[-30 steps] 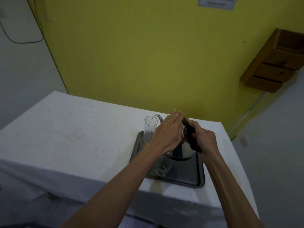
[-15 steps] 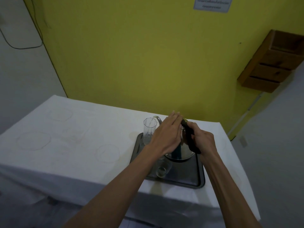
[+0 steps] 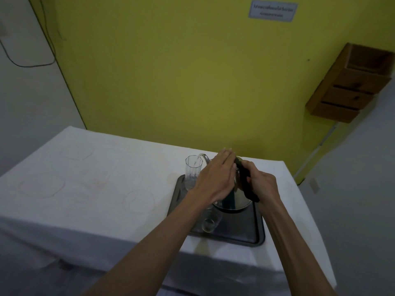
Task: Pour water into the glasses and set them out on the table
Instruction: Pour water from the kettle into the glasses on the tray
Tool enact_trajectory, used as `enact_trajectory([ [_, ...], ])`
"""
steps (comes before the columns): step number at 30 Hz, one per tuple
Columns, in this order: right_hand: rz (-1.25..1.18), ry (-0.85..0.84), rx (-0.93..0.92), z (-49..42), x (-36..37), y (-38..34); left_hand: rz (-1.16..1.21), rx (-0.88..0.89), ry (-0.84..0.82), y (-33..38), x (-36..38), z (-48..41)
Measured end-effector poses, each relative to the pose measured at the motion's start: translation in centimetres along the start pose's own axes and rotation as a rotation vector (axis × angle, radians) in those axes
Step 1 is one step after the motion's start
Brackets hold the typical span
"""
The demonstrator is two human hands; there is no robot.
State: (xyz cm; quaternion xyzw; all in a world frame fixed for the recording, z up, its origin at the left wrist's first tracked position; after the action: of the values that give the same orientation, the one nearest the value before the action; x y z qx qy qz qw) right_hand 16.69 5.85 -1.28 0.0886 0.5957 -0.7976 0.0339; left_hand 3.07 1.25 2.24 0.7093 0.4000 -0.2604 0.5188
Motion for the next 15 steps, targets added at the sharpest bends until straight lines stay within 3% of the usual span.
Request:
enact_trajectory([
  [15,-0.029,-0.016,0.003,0.55,0.29,-0.63,-0.002,0.01,-0.011,-0.4,-0.26,-0.18],
])
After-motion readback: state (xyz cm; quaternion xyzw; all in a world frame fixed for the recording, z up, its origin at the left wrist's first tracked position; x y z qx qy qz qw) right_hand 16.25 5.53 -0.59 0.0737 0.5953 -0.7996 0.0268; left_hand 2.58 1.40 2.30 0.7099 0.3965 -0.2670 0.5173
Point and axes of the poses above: each hand's wrist, its own z-axis away from the middle knuckle, its own x-axis out of the palm, y = z × x, the point moved 5 cm from there along -z, towards the middle knuckle, and after that the axes turned 2 degrees about y, right-handed, at the moved point
